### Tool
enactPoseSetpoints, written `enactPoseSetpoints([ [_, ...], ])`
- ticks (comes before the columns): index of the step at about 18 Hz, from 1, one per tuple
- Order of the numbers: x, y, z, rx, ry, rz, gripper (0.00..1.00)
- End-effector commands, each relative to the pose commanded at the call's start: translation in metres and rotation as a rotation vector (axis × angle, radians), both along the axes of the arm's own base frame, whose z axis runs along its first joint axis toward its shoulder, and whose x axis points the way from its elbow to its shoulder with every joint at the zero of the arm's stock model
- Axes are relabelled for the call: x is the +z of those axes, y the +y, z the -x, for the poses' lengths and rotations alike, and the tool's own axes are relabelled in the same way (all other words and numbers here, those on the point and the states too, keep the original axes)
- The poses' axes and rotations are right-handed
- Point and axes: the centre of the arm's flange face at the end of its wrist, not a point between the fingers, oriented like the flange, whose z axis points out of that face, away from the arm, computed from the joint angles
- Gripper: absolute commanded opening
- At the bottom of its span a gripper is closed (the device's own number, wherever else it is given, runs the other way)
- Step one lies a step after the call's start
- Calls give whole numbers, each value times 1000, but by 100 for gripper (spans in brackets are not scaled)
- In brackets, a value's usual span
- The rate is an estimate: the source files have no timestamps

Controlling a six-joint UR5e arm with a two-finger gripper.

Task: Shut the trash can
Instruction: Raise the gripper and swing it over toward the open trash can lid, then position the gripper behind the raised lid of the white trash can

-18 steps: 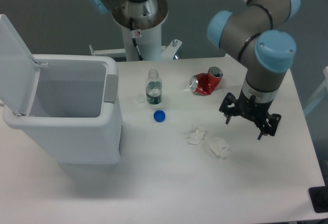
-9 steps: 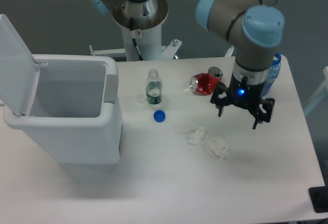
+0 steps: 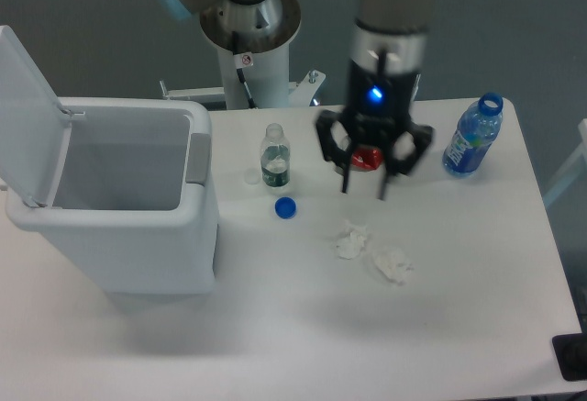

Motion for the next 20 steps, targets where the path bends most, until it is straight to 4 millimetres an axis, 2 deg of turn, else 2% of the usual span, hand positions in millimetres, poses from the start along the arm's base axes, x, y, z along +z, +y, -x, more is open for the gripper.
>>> enactPoseSetpoints([
  [3,37,0,-59,24,-23,-75,10],
  [5,48,0,-98,33,-52,-110,10],
  [8,67,4,-144,-6,-90,-169,10],
  [11,81,11,-182,-92,-80,-200,7],
  [15,98,23,-220,-193,-26,-281,7],
  [20,93,44,-259,-309,-34,-273,7],
])
